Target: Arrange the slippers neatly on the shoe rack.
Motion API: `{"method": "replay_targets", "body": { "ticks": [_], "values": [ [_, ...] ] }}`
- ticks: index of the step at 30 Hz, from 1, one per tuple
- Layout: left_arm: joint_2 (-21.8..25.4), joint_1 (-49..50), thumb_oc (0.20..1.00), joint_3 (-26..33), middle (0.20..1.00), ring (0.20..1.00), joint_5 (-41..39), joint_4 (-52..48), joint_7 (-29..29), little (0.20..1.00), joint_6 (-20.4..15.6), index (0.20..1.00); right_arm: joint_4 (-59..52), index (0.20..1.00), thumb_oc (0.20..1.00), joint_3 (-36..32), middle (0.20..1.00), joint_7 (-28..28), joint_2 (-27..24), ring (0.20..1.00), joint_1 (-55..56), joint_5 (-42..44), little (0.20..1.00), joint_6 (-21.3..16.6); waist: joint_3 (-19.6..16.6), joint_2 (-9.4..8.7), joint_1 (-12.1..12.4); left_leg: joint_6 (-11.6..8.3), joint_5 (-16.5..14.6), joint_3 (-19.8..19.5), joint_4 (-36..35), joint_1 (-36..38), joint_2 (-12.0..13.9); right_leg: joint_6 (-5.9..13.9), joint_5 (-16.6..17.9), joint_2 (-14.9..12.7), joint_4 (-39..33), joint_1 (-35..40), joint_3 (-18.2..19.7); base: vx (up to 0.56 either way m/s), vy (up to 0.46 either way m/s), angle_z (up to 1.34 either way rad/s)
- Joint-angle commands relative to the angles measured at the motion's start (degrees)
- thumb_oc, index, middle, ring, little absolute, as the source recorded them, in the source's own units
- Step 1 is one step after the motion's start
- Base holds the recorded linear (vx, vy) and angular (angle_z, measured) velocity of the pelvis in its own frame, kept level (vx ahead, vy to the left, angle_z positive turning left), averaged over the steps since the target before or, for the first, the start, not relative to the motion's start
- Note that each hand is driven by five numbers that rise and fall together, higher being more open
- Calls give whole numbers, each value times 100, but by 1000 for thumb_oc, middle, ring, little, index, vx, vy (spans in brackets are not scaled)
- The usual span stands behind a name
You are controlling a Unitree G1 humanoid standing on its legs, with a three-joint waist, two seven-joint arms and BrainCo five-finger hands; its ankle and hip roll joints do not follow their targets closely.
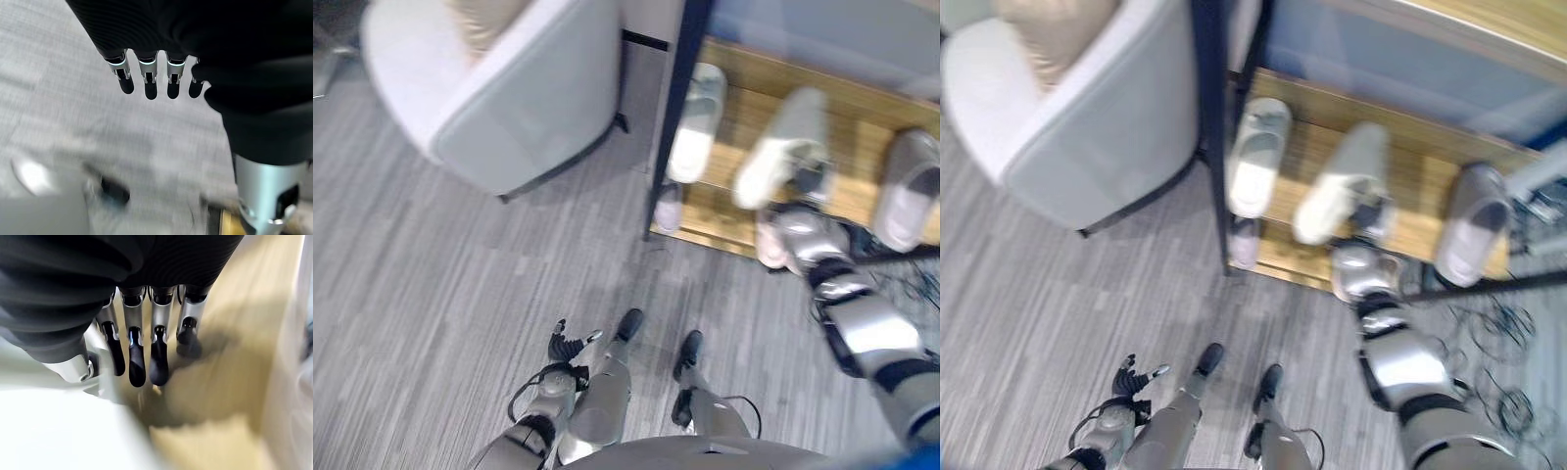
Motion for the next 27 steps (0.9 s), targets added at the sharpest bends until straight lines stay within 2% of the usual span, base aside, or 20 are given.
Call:
{"method": "replay_targets", "body": {
  "ticks": [1, 4, 11, 27],
  "values": [
    [-128, -333, 1000, 250, 1000, 1000, 125, 127, 22, 1000, -105, 1000, -1576, 200, 200, 524, 200, 118, 85, 200, -390, 99, 200, -309, 178, -53, -128, -86, -287, -217, -423, 256, 130, 383, -392, -93, 52, 489, -85, -49, 27, -13],
    [-282, -635, 1000, 260, 1000, 1000, -561, 217, 0, 1000, 123, 1000, -2252, 200, 200, 733, 200, -223, 882, 200, -329, -281, 200, 151, 159, -77, -307, -62, -315, -96, -423, 288, 189, 361, -360, -58, 52, 449, 33, -30, 27, -17],
    [-396, -911, 1000, 193, 1000, 1000, -695, 262, 85, 1000, 131, 1000, -2324, 200, 200, 689, 200, -230, 941, 200, -202, -278, 200, 159, 99, -84, -402, -50, -346, -119, -423, 316, 180, 349, -376, -62, 52, 460, 29, -3, 11, 1],
    [-434, -884, 1000, 207, 1000, 1000, -694, 295, 166, 1000, 188, 1000, -2396, 200, 200, 682, 200, -207, 969, 200, -103, -166, 200, 130, 65, -99, -478, -24, -363, -18, -423, 370, 210, 341, -355, -46, 52, 452, 112, -3, 2, -1]
  ]
}}
